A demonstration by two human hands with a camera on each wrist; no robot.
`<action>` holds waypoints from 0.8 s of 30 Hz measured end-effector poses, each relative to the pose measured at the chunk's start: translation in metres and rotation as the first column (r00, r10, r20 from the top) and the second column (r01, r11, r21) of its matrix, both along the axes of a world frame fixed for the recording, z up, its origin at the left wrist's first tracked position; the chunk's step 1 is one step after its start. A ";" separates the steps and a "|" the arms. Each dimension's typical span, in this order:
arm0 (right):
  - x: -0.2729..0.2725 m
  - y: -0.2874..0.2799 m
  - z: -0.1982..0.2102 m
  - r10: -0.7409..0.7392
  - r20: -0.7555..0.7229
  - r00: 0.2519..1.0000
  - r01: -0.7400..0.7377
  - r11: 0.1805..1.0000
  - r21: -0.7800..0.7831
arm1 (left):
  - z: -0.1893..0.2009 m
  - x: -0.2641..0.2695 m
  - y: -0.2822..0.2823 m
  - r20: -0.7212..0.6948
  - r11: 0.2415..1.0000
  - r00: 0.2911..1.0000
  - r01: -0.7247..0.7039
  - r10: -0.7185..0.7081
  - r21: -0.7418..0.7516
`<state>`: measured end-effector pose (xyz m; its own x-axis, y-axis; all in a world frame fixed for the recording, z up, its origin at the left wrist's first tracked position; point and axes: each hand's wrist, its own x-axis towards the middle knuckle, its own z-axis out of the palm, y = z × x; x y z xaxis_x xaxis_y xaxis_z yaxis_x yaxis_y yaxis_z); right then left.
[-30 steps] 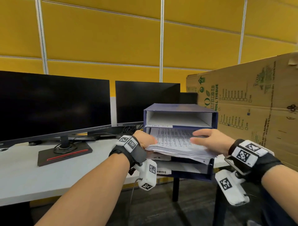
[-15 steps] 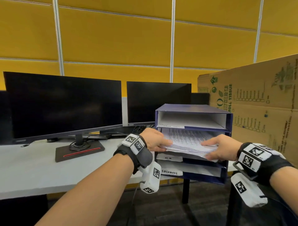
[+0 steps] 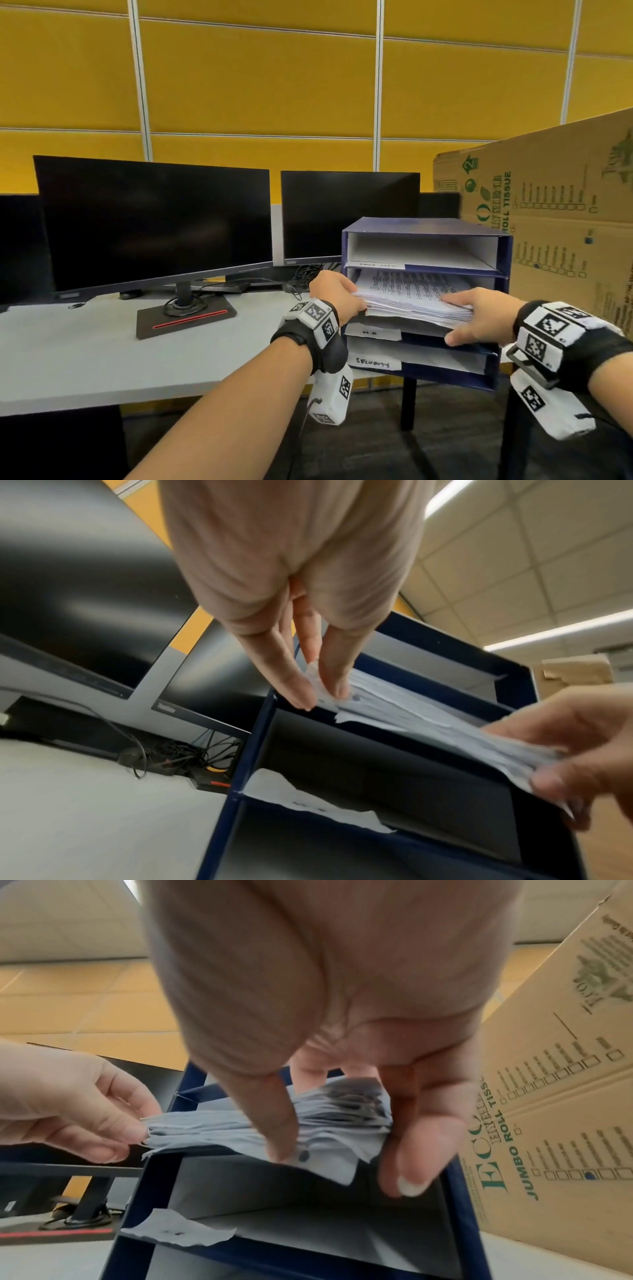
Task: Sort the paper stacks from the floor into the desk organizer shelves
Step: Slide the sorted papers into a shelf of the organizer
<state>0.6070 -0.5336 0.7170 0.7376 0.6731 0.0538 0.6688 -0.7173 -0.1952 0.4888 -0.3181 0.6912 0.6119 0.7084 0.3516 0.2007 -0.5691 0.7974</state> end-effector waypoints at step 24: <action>0.013 0.015 -0.015 -0.067 0.104 0.992 0.069 0.998 -0.012 | -0.004 0.003 0.004 -0.295 0.902 0.954 0.076 0.059 0.426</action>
